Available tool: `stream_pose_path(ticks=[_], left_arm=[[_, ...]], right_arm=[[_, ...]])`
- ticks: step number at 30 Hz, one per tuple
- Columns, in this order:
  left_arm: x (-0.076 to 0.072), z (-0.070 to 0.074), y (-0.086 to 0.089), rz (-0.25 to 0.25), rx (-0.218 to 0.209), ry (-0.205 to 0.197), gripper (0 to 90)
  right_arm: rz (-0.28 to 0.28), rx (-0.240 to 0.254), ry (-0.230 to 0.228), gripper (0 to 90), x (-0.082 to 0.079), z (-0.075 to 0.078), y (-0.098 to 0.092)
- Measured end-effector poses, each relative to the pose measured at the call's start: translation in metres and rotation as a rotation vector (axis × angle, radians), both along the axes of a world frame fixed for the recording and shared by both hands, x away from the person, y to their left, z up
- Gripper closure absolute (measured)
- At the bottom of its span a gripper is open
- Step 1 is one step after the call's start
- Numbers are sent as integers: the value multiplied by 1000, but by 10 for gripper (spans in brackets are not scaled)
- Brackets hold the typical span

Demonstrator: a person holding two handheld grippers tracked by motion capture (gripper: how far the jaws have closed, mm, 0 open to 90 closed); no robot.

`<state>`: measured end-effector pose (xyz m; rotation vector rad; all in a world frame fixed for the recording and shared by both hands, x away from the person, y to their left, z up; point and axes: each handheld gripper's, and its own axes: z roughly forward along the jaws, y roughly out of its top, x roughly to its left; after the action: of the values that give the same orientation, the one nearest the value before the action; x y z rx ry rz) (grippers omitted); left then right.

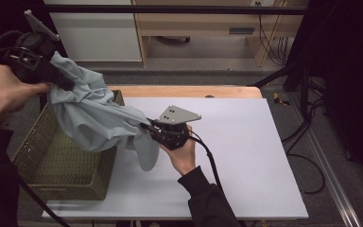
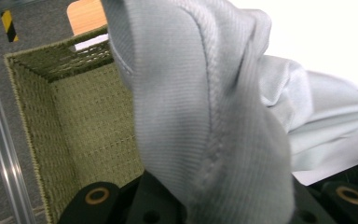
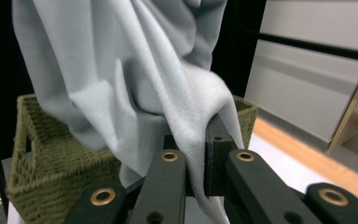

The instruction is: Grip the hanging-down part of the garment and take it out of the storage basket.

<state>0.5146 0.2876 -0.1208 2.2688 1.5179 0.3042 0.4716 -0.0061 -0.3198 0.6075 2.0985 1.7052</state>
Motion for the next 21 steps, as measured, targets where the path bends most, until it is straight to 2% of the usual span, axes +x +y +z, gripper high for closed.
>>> stream_pose_path(ticks=[4,8,11,14,15,17,18,21], left_arm=[[1,-3,-5,-10,8,5,810],[2,-5,-6,-10,14,5,811],[3,-7,-5,-11,8,3,810],[3,-8,-3,-6,8,1,811],[3,-8,-2,-5,7,1,811],[3,-8,0,-3,0,1,811],[2,-8,0,-4,-2,4,811],[2,-8,0,-4,0,5,811]], right_arm=[[0,9,38,866,5,-21,7],[4,9,75,800,9,-39,15],[21,26,87,659,9,-48,17],[49,30,81,550,6,-49,15],[61,38,68,501,5,-49,13],[75,58,71,370,1,-47,8],[70,61,76,325,-2,-47,5],[49,74,55,237,-7,-46,-7]])
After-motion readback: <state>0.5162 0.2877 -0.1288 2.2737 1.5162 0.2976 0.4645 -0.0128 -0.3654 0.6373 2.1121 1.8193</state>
